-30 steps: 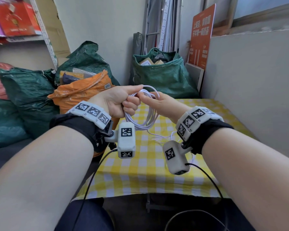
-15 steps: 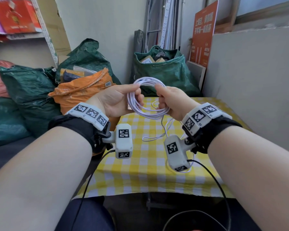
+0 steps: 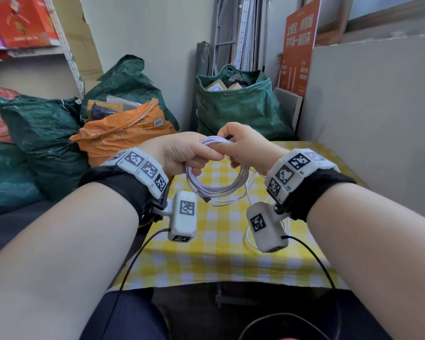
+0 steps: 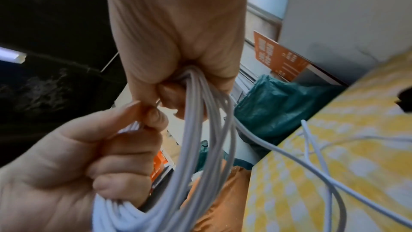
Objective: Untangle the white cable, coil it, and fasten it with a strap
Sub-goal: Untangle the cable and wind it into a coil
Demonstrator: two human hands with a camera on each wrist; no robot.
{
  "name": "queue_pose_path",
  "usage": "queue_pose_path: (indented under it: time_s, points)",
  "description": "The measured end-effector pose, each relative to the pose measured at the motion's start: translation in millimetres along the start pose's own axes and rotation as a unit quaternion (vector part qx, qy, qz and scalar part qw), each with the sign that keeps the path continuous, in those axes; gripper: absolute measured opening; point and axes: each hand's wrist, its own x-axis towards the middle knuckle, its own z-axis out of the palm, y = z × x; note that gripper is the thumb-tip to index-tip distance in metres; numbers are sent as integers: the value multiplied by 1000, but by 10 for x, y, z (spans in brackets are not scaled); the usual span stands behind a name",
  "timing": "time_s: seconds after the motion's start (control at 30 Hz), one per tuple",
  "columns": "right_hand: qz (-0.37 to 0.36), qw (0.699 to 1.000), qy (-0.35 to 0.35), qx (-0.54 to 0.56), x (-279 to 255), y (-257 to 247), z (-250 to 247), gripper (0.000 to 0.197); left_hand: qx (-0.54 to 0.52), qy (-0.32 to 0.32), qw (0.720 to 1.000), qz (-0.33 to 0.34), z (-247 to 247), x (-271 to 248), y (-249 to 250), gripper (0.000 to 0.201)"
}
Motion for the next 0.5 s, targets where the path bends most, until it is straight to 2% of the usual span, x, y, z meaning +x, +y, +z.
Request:
queue_pose_path:
  time_s: [0.17,0.23,0.37,0.5]
  points:
    - [50,987,8,151,-40,149,-3,24,-64,31,997,27,104,55,-108,21]
    - [75,977,9,198,-53,238,-18,27,-95,41,994,33,134,69,-139,6]
    - [105,966,1,237,-40,424,-23,23,-168,91,981,33,150,165,-230,43]
    - [103,948,2,302,13,538,-15,17,-228,120,964,60,155,304,-313,48]
